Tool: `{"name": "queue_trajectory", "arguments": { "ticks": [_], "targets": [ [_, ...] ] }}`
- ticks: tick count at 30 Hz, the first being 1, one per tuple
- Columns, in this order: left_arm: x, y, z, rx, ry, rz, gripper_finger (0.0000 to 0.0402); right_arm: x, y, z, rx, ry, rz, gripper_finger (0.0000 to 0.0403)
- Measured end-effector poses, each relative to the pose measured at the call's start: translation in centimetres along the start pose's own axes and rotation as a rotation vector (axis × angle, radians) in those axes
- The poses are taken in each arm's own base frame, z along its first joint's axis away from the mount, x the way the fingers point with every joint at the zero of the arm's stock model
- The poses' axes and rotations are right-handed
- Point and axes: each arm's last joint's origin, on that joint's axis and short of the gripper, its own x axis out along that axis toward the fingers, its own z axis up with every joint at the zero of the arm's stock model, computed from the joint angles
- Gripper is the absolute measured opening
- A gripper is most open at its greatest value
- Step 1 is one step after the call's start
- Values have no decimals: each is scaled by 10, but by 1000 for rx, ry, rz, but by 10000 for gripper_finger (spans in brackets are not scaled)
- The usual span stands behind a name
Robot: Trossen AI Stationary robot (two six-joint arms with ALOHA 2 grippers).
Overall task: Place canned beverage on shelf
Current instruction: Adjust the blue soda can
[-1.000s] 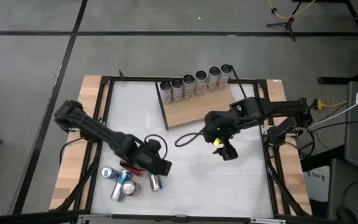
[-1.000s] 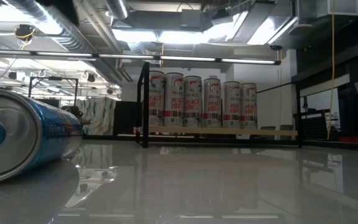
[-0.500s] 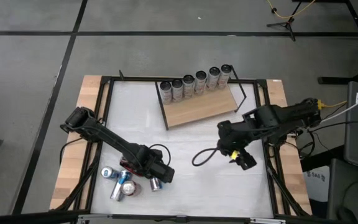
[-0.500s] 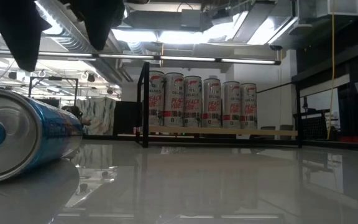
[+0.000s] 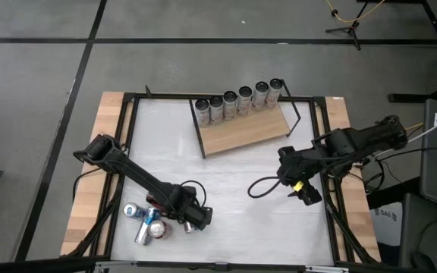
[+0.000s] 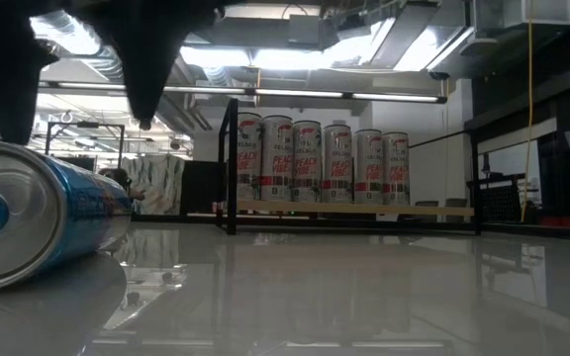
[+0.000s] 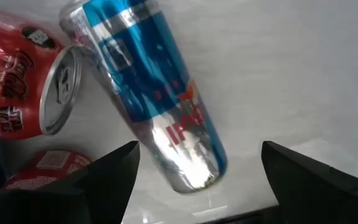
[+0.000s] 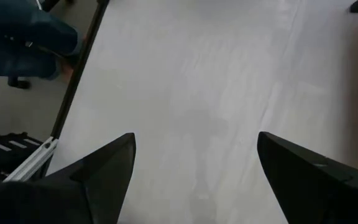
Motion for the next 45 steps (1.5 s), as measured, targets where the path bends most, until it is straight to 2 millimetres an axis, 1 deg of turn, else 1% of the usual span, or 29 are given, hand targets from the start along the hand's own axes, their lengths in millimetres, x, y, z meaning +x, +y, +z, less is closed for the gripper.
{"name": "queue_trajectory", "arguments": {
  "ticks": [7,12,21,30,34,41,45],
  "targets": [
    [15,-1,-1,-4,4,44,329,13,-2,-7,4,30,-1,331],
    [23,-1,-2,0,5,61,329,21,-3,-7,3,25,-1,331],
    [38,-2,-4,20,-65,47,329,22,-3,-6,-4,18,0,331],
    [48,-5,-1,4,-75,52,328,22,-3,-6,-4,15,0,331],
    [48,-7,4,-11,-73,49,312,22,-3,-6,-6,16,0,331],
    [47,-11,10,-27,-76,41,257,22,-3,-5,-13,9,0,331],
    [47,-12,14,-10,-77,41,233,22,-3,-5,-14,6,0,331]
  ]
}}
